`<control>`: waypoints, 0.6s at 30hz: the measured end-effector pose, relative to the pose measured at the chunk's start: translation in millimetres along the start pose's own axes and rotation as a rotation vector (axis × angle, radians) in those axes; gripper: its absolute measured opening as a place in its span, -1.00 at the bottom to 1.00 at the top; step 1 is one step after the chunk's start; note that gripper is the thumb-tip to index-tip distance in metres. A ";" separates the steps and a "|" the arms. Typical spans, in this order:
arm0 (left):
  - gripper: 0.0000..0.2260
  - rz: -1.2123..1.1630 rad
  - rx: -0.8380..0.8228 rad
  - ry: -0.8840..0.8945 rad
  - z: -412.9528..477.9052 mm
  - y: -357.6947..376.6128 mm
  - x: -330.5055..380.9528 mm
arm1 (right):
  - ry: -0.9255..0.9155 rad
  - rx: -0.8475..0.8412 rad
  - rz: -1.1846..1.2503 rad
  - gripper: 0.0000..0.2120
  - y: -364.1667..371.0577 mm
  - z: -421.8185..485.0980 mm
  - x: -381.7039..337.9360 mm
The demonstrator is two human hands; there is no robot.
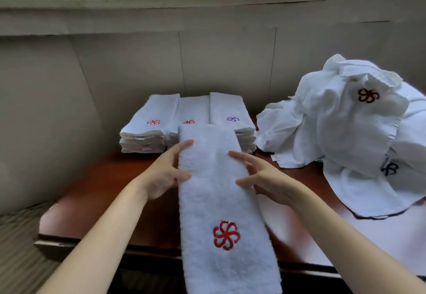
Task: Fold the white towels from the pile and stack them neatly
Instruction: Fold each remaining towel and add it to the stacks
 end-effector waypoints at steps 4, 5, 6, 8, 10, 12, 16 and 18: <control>-0.25 -0.036 -0.012 0.097 -9.6 -32.4 40.0 | -0.073 -0.067 0.114 -0.39 24.3 10.3 -38.0; -0.23 -0.013 -0.008 0.113 -9.3 -42.4 51.2 | -0.085 -0.086 0.130 -0.40 31.7 16.8 -49.2; -0.22 0.009 0.002 0.126 -7.3 -54.1 64.9 | -0.103 -0.101 0.146 -0.41 39.0 25.8 -62.1; -0.24 0.070 0.054 0.154 4.5 -87.0 97.3 | -0.152 -0.132 0.187 -0.42 51.0 52.7 -94.4; -0.21 0.119 0.138 0.192 28.6 -128.7 135.6 | -0.195 -0.153 0.208 -0.41 60.8 95.1 -133.5; -0.26 0.094 0.287 0.207 60.5 -173.7 165.1 | -0.231 -0.134 0.226 -0.37 66.0 153.7 -170.1; -0.52 0.032 0.367 -0.058 136.2 -226.8 127.2 | -0.164 0.026 0.231 -0.54 64.8 291.9 -179.8; -0.54 0.071 0.268 -0.278 160.7 -228.6 67.1 | -0.017 0.101 0.094 -0.83 63.4 344.9 -134.5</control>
Point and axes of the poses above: each hand's wrist, its own z-axis towards the middle knuckle, its own y-axis out of the palm, x = y × z, the point moved 8 cm from there along z, towards the middle knuckle, and after that the axes turned 11 degrees about z, right-handed, at the moved point
